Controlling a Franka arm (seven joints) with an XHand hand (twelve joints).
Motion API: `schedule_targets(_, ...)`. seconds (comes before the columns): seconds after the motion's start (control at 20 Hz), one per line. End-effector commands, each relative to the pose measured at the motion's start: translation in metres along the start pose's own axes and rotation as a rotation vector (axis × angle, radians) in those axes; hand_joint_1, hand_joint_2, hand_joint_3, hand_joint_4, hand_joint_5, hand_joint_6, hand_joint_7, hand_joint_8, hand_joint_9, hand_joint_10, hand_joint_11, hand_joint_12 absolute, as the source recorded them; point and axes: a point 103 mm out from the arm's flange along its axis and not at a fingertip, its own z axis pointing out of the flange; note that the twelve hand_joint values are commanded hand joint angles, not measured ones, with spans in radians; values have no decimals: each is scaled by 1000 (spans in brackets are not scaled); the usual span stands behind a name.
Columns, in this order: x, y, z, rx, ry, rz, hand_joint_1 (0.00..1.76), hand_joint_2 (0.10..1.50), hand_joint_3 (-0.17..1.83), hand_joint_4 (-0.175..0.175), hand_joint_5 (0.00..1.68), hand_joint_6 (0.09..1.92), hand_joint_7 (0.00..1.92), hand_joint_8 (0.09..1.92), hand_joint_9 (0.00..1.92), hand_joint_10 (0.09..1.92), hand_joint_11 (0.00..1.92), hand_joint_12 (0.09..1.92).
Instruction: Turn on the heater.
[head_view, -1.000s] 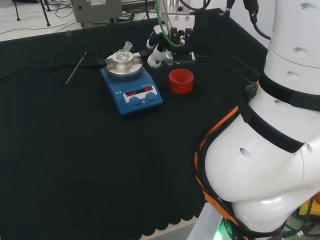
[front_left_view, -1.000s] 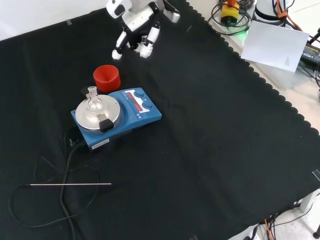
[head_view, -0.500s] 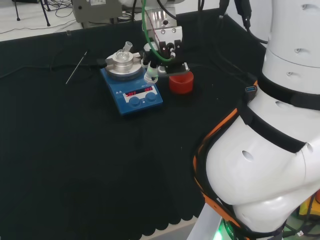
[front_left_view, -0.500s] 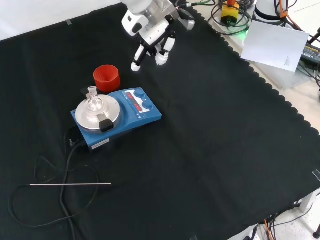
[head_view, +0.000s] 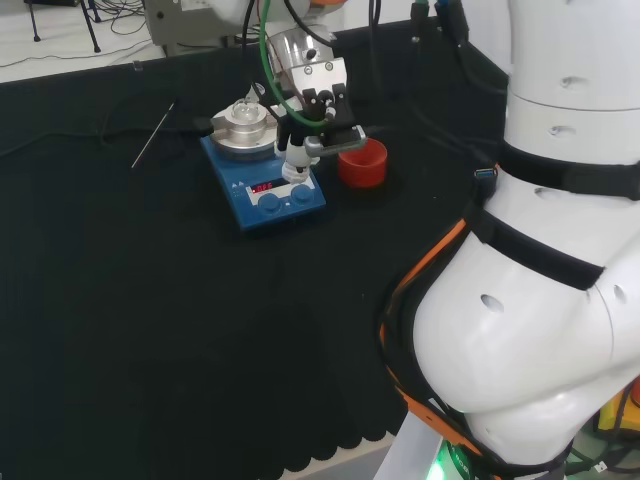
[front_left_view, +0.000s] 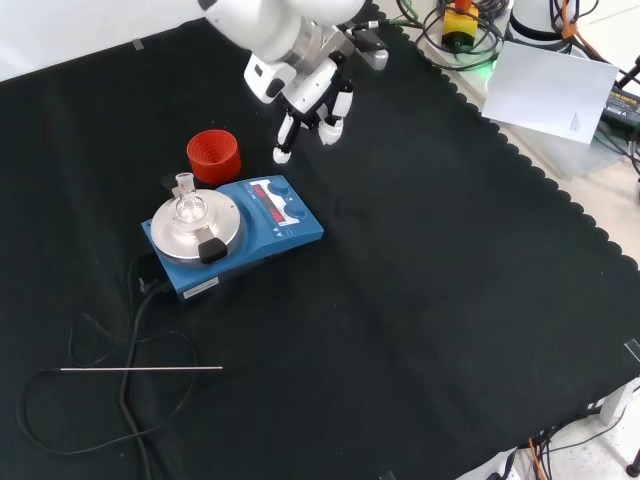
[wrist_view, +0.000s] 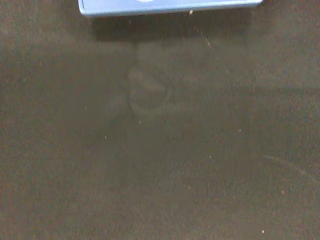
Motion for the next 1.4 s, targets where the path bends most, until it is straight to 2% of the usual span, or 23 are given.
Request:
schedule_targets(0.05, 8, 8, 8, 91, -55, -7, 1440, 1249, -175, -46, 332, 87, 1698, 1766, 1835, 1624, 1831, 1739)
schedule_targets(0.2, 12, 10, 13, 98, -75, -14, 1441, 1250, -175, -44, 318, 87, 1699, 1769, 1835, 1627, 1830, 1741)
schedule_targets(0.7, 24, 11, 21, 113, -82, -32, 1442, 1251, -175, -40, 301, 87, 1699, 1772, 1834, 1631, 1829, 1743)
schedule_targets(1.15, 31, 26, 32, 142, -91, -48, 1443, 1252, -175, -39, 298, 87, 1698, 1774, 1832, 1633, 1828, 1744)
schedule_targets(1.4, 36, 27, 35, 140, -99, -42, 1444, 1252, -175, -39, 298, 87, 1698, 1775, 1831, 1634, 1827, 1744)
